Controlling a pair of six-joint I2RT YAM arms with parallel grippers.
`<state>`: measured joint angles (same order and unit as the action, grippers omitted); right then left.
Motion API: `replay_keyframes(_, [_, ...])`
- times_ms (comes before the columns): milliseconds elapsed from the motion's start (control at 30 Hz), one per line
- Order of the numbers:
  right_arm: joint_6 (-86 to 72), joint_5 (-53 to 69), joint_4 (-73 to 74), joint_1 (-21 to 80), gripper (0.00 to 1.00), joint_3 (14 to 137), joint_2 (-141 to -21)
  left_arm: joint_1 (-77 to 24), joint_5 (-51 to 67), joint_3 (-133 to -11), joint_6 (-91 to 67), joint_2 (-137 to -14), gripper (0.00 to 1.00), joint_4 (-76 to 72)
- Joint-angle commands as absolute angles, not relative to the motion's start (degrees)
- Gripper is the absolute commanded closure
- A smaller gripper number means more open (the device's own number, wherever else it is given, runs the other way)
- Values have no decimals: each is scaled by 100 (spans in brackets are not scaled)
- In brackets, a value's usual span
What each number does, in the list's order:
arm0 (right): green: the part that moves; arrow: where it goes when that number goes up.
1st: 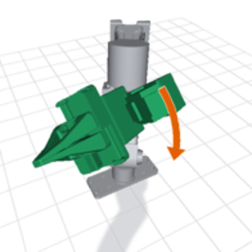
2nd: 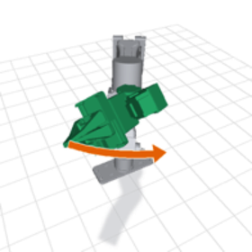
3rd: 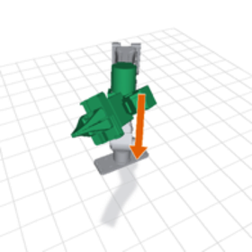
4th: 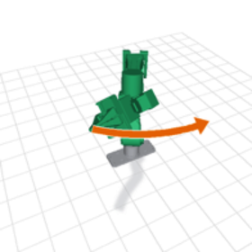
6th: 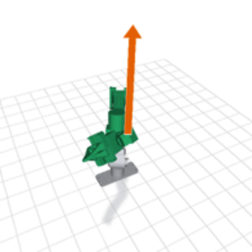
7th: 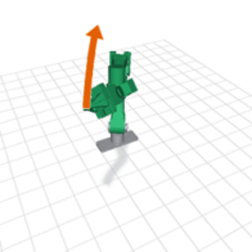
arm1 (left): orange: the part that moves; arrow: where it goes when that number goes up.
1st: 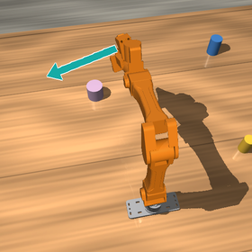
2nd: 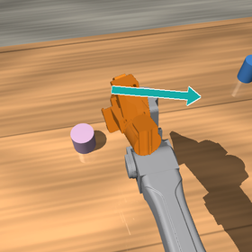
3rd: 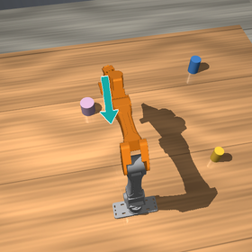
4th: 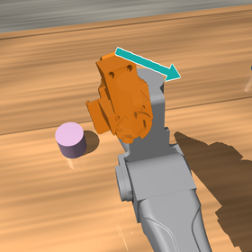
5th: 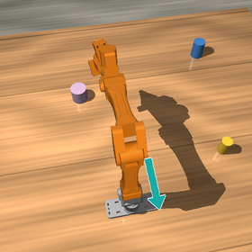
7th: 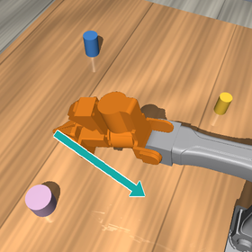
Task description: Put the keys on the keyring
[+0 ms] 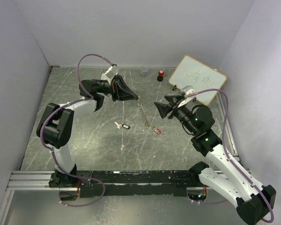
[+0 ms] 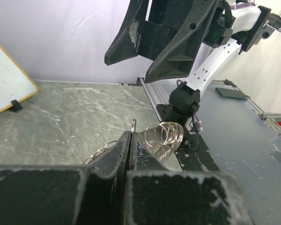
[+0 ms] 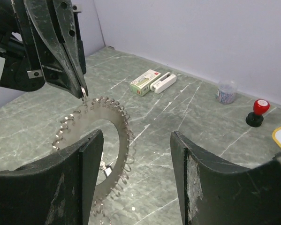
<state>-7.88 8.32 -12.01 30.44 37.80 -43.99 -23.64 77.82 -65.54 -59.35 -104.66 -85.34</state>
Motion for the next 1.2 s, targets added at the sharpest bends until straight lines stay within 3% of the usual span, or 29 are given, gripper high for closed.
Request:
replay_keyframes(0, [-761, 1039, -1189, 3047, 41, 3861, -4513, -2285, 7455, -6332, -5285, -10038, 93, -8774])
replay_keyframes(67, [-784, 1196, -1223, 3050, 41, 3876, -4591, -2318, 6896, -6154, -3623, -9545, 93, -6730])
replay_keyframes(133, [-822, 1318, -1279, 3050, 40, 3896, -4701, -2543, 5646, -6296, -1486, -8943, 93, -3671])
replay_keyframes(200, [-856, 1488, -1339, 3050, 40, 3913, -4833, -2790, 5024, -6502, -641, -8753, 93, -2620])
replay_keyframes(433, [-899, 1755, -1519, 3050, 38, 3963, -4997, -3160, 3624, -6275, -790, -8436, 93, -2474])
replay_keyframes(1067, [-455, 1800, -1477, 3045, 35, 4451, -6230, -4024, 2811, -6375, -666, -8087, 93, -1957])
replay_keyframes(1100, [-437, 1801, -1506, 3049, 36, 4455, -6278, -4047, 2804, -6366, -670, -8055, 93, -1944])
replay_keyframes(1167, [-423, 1811, -1605, 3050, 54, 4428, -6332, -4084, 2825, -6342, -687, -8012, 93, -1947])
